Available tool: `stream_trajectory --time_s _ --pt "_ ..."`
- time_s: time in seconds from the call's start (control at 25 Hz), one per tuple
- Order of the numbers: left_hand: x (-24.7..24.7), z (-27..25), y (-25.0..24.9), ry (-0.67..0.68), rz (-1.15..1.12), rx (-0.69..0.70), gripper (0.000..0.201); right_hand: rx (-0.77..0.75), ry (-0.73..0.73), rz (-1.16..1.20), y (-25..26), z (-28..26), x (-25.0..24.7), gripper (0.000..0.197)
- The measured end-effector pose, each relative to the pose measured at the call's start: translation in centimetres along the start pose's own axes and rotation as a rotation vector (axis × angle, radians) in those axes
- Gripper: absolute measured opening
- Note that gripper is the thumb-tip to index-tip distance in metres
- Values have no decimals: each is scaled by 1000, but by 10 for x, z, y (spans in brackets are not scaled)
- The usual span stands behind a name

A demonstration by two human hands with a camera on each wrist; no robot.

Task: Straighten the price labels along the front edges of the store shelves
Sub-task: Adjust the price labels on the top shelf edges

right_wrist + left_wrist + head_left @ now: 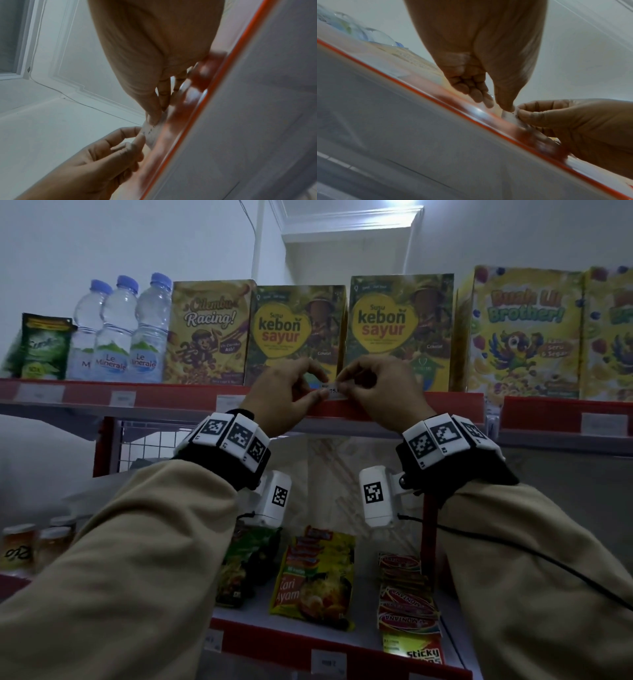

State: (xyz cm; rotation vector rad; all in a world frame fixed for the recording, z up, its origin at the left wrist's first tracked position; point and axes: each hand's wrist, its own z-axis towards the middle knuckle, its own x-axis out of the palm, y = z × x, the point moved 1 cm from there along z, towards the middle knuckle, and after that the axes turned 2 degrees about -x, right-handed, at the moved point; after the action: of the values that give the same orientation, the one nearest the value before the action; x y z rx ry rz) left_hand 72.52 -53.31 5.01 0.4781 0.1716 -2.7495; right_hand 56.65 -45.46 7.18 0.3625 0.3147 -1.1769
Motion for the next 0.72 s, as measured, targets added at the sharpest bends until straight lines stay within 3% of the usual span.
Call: stream_trajectory --time_s 0.28,0.44,0.72 --pt "4 7 8 56 87 27 21 -64 81 -138 2 -2 -9 13" --pt "3 6 10 83 112 36 22 -19 203 -248 5 -2 -12 11" --pt "0 10 10 141 120 19 23 29 258 -316 14 -1 -16 15"
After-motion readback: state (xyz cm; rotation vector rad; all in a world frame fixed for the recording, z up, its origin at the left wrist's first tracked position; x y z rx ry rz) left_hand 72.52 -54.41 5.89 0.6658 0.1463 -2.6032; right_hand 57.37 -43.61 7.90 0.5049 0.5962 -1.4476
